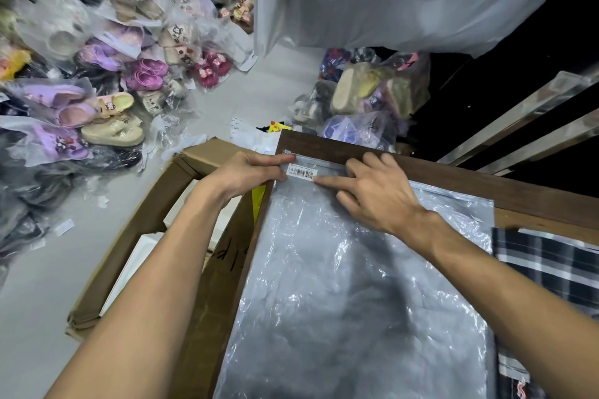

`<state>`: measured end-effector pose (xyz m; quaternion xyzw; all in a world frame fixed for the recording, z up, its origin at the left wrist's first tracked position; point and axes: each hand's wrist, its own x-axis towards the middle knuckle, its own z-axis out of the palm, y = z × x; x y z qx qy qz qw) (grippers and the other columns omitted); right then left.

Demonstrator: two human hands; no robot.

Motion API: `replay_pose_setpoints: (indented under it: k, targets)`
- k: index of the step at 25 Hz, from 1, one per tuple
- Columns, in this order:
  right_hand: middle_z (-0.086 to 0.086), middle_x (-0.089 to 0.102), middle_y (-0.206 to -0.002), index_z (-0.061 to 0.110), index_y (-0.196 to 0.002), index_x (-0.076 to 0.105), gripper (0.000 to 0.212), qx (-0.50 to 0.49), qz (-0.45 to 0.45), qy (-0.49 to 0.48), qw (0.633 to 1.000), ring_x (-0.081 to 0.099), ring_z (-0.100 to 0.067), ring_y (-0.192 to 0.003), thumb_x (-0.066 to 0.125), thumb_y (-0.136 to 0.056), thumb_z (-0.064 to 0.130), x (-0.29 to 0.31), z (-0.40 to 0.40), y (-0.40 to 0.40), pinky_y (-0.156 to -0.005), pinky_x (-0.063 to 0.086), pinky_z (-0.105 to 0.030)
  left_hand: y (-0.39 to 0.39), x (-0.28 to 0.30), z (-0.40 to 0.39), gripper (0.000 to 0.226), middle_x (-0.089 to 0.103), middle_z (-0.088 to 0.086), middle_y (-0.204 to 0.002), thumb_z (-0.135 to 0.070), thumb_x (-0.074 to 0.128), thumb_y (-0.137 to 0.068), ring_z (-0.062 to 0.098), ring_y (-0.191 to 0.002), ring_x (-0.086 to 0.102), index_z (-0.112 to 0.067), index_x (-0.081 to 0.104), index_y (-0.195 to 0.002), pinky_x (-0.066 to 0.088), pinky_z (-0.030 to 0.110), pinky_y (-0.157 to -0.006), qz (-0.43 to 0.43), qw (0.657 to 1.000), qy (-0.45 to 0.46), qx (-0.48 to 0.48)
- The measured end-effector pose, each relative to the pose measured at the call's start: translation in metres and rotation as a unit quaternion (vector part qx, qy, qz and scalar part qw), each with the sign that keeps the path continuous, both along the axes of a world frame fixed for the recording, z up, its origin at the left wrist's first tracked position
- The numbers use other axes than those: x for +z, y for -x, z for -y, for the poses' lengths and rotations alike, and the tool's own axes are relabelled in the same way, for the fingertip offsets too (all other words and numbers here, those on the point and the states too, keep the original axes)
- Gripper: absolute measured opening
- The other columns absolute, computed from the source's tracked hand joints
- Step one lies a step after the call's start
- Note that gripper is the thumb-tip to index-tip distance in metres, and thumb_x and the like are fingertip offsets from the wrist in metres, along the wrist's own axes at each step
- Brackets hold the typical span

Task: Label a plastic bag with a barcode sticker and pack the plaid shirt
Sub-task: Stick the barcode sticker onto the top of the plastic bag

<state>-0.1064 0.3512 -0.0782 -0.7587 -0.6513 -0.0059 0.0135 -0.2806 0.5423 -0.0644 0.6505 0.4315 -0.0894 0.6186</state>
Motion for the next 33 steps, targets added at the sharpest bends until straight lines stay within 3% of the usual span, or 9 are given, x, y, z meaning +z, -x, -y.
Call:
replay_pose_setpoints:
  k: [6, 8, 11, 15, 20, 26, 30, 33]
  targets:
    - [0.003, 0.057, -0.088, 0.047, -0.126, 0.064, 0.043, 0.013, -0.016, 0.026, 0.999, 0.052, -0.025, -0.081, 0.04, -0.092, 0.041, 0.003, -0.001, -0.005, -0.076, 0.036, -0.04, -0.002, 0.001, -0.001, 0.037, 0.068, -0.014, -0.123, -0.018, 0.076, -0.088, 0.0, -0.12, 0.052, -0.035, 0.075, -0.12, 0.032, 0.015, -0.1, -0.015, 1.0, -0.003, -0.011]
    - [0.007, 0.054, -0.093, 0.05, -0.125, 0.063, 0.042, -0.038, -0.108, 0.057, 0.992, 0.052, -0.021, -0.091, 0.041, -0.091, 0.04, 0.006, -0.004, -0.003, -0.082, 0.037, -0.037, -0.002, 0.001, 0.0, 0.037, 0.068, -0.014, -0.122, -0.017, 0.077, -0.087, 0.001, -0.12, 0.052, -0.036, 0.075, -0.119, 0.032, 0.016, -0.1, -0.017, 1.0, -0.001, -0.009]
    - [0.011, 0.052, -0.097, 0.048, -0.127, 0.063, 0.039, -0.157, -0.27, 0.067, 0.948, 0.051, -0.019, -0.104, 0.048, -0.094, 0.035, 0.007, -0.009, 0.005, -0.096, 0.04, -0.039, -0.002, 0.0, 0.003, 0.037, 0.069, -0.014, -0.12, -0.016, 0.076, -0.087, 0.001, -0.122, 0.053, -0.035, 0.076, -0.119, 0.034, 0.015, -0.102, -0.013, 1.0, -0.008, 0.004]
    - [0.004, 0.051, -0.103, 0.042, -0.14, 0.055, 0.045, -0.163, -0.178, 0.046, 0.969, 0.049, -0.024, -0.102, 0.05, -0.095, 0.036, 0.007, -0.009, 0.029, -0.089, 0.039, -0.04, -0.001, 0.002, 0.008, 0.04, 0.068, -0.009, -0.127, -0.016, 0.077, -0.087, 0.003, -0.124, 0.055, -0.035, 0.074, -0.122, 0.037, 0.015, -0.1, -0.007, 1.0, -0.019, 0.007]
    - [-0.004, 0.056, -0.106, 0.032, -0.129, 0.067, 0.043, -0.167, -0.129, 0.027, 0.977, 0.053, -0.03, -0.097, 0.049, -0.09, 0.037, 0.01, -0.003, 0.051, -0.087, 0.045, -0.042, 0.004, 0.004, 0.004, 0.059, 0.061, -0.006, -0.139, -0.02, 0.086, -0.074, 0.009, -0.128, 0.052, -0.047, 0.069, -0.124, 0.038, 0.022, -0.105, -0.036, 0.997, -0.053, -0.046]
    - [0.0, 0.059, -0.11, 0.036, -0.118, 0.072, 0.035, -0.123, -0.094, 0.073, 0.985, 0.055, -0.03, -0.1, 0.047, -0.093, 0.038, 0.025, 0.002, 0.046, -0.093, 0.042, -0.043, -0.001, 0.012, 0.003, 0.062, 0.058, -0.003, -0.142, -0.019, 0.089, -0.075, 0.007, -0.125, 0.046, -0.043, 0.068, -0.128, 0.035, 0.02, -0.097, -0.046, 0.995, -0.047, -0.071]
    - [-0.001, 0.046, -0.131, 0.04, -0.142, 0.05, 0.048, -0.13, -0.147, 0.105, 0.975, 0.044, -0.029, -0.118, 0.048, -0.095, 0.04, 0.034, -0.034, 0.049, -0.094, 0.039, -0.045, -0.002, 0.011, -0.001, 0.063, 0.057, -0.002, -0.145, -0.021, 0.092, -0.071, 0.012, -0.134, 0.047, -0.045, 0.069, -0.125, 0.035, 0.023, -0.1, -0.057, 0.994, -0.056, -0.074]
    - [-0.003, 0.038, -0.142, 0.041, -0.151, 0.037, 0.055, -0.138, -0.134, 0.116, 0.974, 0.038, -0.032, -0.124, 0.047, -0.097, 0.039, 0.027, -0.041, 0.057, -0.097, 0.038, -0.049, -0.004, 0.01, 0.0, 0.063, 0.057, -0.002, -0.144, -0.019, 0.091, -0.071, 0.012, -0.136, 0.045, -0.041, 0.069, -0.126, 0.033, 0.023, -0.1, -0.05, 0.994, -0.064, -0.074]
